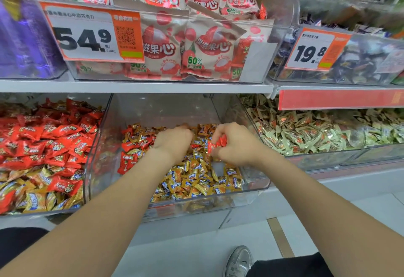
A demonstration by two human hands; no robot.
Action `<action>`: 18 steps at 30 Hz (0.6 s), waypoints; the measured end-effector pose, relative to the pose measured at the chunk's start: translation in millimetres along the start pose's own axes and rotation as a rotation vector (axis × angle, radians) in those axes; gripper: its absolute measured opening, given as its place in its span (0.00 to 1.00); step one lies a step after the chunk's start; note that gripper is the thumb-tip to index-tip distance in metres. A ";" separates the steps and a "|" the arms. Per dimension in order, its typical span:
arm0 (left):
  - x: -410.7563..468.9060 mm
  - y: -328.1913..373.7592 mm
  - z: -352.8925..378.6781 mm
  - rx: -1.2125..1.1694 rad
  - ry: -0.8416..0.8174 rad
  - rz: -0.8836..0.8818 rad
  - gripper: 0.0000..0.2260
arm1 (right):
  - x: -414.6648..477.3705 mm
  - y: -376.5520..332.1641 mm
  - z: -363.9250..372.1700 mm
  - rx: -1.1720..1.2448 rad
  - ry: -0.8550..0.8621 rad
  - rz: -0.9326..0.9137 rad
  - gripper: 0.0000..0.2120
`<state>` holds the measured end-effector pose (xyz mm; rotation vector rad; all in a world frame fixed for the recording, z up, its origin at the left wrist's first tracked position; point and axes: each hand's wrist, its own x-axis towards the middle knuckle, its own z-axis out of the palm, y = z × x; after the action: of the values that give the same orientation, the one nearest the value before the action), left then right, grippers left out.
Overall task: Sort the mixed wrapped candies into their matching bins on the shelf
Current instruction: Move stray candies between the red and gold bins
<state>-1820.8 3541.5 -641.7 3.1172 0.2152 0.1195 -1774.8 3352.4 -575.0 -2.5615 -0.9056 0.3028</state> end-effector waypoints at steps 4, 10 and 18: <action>-5.1 1.3 -2.5 0.082 -0.044 0.023 0.11 | -2.8 -3.2 -0.2 0.033 -0.009 -0.009 0.08; -14.8 -5.6 -1.1 -0.010 -0.059 0.056 0.12 | 6.0 -1.8 5.7 -0.074 0.047 0.074 0.17; -30.3 -6.8 -19.5 -0.736 0.154 -0.183 0.01 | 13.3 -5.5 -7.1 0.066 0.273 0.153 0.10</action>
<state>-1853.2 3544.2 -624.7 2.3465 0.3587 0.3463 -1765.4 3362.6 -567.1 -2.5353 -0.5919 0.0226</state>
